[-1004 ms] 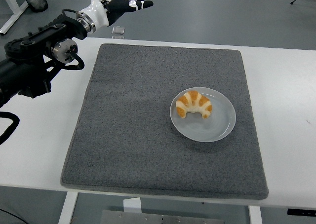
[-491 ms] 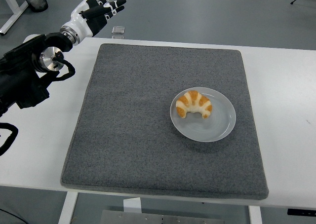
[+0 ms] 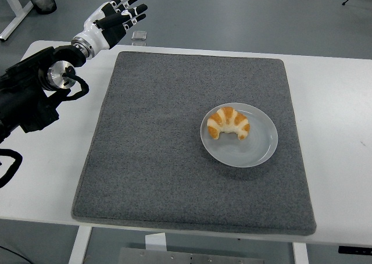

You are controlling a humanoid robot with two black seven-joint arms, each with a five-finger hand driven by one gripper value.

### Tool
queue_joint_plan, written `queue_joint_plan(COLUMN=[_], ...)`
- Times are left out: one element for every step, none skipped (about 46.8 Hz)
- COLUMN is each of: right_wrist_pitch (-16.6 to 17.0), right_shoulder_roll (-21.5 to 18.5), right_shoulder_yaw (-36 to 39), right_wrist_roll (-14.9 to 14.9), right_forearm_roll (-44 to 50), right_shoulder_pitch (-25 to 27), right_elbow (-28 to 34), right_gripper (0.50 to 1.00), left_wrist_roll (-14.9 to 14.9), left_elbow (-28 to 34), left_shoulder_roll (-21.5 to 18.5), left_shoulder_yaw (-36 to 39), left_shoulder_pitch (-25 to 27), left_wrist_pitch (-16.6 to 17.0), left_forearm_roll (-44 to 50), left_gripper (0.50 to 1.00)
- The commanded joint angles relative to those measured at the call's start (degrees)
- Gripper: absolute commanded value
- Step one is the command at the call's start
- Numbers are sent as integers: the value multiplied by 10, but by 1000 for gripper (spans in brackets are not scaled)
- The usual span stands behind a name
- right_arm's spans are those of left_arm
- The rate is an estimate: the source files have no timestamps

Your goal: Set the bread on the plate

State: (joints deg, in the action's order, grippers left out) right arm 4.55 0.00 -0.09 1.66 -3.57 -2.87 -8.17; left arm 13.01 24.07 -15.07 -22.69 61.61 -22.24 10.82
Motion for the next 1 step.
queue_joint_plan(right_wrist_pitch=[0], right_shoulder_roll=[0], right_shoulder_yaw=[-2], right_wrist_roll=[-1], right_forearm_roll=[2], right_shoulder_pitch=[1], right_elbow=[0], right_gripper=[952], left_wrist_roll=[0], left_elbow=[0], left_shoulder_roll=[1], left_shoulder_yaw=[0], left_shoulder_pitch=[0], left_wrist_pitch=[0], left_forearm_roll=[0], left_gripper=[992])
